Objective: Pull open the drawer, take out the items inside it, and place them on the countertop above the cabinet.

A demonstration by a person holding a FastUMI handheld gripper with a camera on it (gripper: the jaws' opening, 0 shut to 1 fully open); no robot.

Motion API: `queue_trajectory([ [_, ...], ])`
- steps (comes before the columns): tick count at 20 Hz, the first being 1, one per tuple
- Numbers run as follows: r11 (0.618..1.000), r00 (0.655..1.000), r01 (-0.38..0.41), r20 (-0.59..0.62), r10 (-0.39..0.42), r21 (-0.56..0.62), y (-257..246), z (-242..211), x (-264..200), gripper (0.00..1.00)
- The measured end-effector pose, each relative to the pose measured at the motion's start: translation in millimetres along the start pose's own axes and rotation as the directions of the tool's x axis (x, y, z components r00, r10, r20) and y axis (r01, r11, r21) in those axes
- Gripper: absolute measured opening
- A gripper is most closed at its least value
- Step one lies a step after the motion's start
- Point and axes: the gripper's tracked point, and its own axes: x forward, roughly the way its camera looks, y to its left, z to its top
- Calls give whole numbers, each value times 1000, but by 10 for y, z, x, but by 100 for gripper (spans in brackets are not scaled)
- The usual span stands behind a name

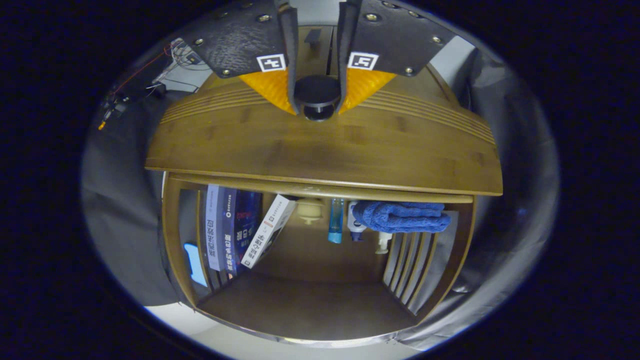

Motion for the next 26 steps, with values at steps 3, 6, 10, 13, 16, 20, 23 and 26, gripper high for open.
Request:
queue_trajectory([
  [3,999,1000,-11,-28,12,53,-16,-59,-310,31],
  [6,997,998,-35,-58,39,69,-6,-129,-663,31],
  [10,994,992,-71,-100,79,88,53,-276,-1141,31],
  [13,992,992,-70,-99,81,109,74,-318,-1380,31],
  [16,996,988,-81,-124,86,49,85,-404,-1507,31],
  [20,989,993,-71,-86,82,127,-88,-377,-1807,57],
  [23,993,995,-37,-83,47,116,-237,-86,-1873,80],
  [26,993,1000,11,-17,-9,114,-393,333,-1887,95],
])
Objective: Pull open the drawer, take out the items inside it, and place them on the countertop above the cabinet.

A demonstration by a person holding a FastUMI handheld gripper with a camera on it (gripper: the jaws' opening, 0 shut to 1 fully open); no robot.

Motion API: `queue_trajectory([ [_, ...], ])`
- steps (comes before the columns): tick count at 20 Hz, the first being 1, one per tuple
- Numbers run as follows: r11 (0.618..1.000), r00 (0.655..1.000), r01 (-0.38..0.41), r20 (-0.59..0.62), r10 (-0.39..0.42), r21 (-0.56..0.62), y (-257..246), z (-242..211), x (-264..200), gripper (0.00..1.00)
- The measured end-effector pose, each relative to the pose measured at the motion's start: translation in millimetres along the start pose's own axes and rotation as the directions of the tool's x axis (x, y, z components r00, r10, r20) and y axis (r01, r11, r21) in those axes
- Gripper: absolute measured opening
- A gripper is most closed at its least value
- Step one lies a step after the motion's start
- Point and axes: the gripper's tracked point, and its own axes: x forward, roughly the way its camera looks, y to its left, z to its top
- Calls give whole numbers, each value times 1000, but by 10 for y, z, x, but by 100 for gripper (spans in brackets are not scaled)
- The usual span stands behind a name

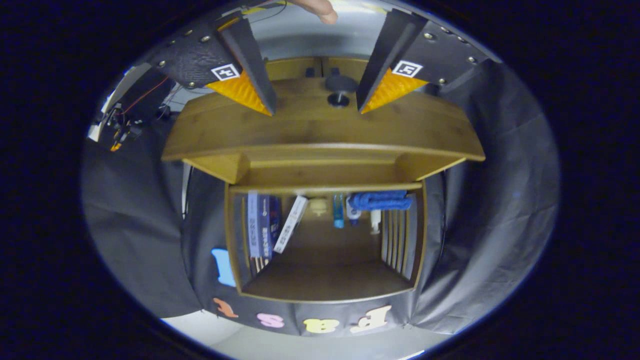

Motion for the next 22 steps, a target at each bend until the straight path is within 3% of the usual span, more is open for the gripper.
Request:
queue_trajectory([
  [8,994,998,54,-7,-55,-95,118,718,479,97],
  [15,994,968,81,-231,-98,-80,147,352,1326,98],
  [17,997,952,59,-297,-69,-42,210,182,1494,98],
  [22,989,910,79,-395,-124,-128,120,-70,1650,95],
])
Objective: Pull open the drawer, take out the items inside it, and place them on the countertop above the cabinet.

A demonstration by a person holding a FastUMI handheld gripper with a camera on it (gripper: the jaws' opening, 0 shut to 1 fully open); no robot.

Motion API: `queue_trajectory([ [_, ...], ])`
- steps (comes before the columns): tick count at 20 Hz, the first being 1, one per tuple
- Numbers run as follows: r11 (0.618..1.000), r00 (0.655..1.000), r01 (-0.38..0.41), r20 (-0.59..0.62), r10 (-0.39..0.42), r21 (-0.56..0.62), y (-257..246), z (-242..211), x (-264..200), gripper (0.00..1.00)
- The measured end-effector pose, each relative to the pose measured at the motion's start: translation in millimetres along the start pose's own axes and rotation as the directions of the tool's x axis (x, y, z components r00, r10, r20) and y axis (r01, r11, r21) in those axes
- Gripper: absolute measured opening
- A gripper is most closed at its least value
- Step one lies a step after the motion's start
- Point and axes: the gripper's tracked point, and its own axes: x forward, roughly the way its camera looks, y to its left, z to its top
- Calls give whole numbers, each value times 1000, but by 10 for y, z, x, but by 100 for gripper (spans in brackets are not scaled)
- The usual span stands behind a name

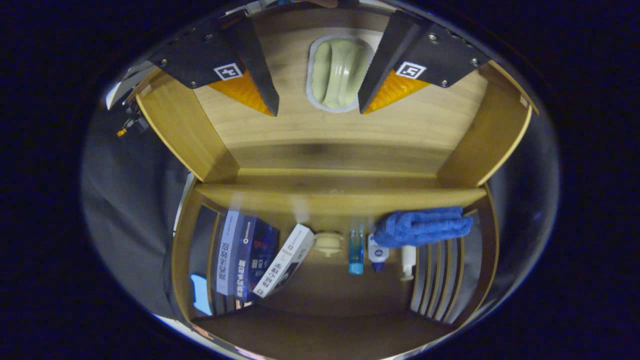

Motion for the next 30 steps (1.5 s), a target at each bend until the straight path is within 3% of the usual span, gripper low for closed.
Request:
queue_trajectory([
  [1,1000,1000,-2,-20,2,0,1,-31,66,91],
  [5,996,990,-88,-109,91,33,181,-171,139,50],
  [8,988,985,-127,-105,136,83,233,-128,141,19],
  [14,951,982,-187,75,174,247,221,500,-71,19],
  [20,951,954,-216,255,157,222,212,1410,-239,19],
  [26,984,961,-151,246,123,98,472,1741,360,18],
  [30,980,961,-166,241,135,113,569,1825,747,19],
])
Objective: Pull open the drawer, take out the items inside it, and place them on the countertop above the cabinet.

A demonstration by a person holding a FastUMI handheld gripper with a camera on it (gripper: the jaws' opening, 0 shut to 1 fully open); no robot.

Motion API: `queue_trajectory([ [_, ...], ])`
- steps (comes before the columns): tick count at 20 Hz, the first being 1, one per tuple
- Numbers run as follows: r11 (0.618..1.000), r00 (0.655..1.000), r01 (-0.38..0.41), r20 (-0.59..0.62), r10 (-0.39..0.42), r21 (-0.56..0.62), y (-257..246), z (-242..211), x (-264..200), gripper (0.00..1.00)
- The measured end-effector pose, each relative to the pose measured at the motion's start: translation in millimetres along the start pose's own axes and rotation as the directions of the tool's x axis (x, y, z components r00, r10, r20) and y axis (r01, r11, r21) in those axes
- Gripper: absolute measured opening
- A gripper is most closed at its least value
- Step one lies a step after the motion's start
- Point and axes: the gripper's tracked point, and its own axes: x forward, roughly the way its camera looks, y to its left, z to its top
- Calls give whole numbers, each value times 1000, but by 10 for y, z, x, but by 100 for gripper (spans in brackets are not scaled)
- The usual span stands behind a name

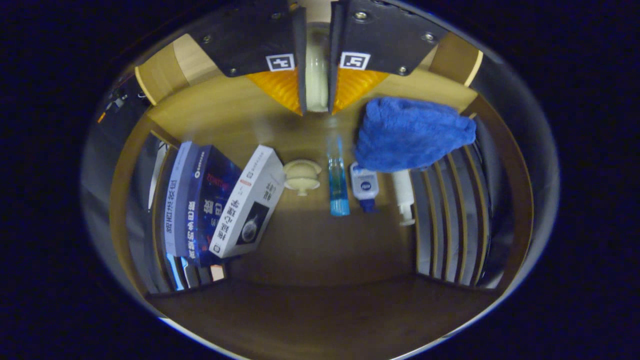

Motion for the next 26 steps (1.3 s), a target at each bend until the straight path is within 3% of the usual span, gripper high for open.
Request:
queue_trajectory([
  [5,996,999,-39,34,36,77,-27,114,318,19],
  [11,994,997,21,74,-29,112,-100,207,620,19],
  [14,997,997,31,65,-35,65,-77,219,645,19],
  [15,998,997,51,54,-53,41,-109,204,643,22],
  [19,990,990,121,86,-115,-70,-254,175,357,100],
  [23,991,987,119,121,-110,-67,-257,189,-169,98],
  [26,992,979,126,160,-125,4,-287,331,-639,98],
])
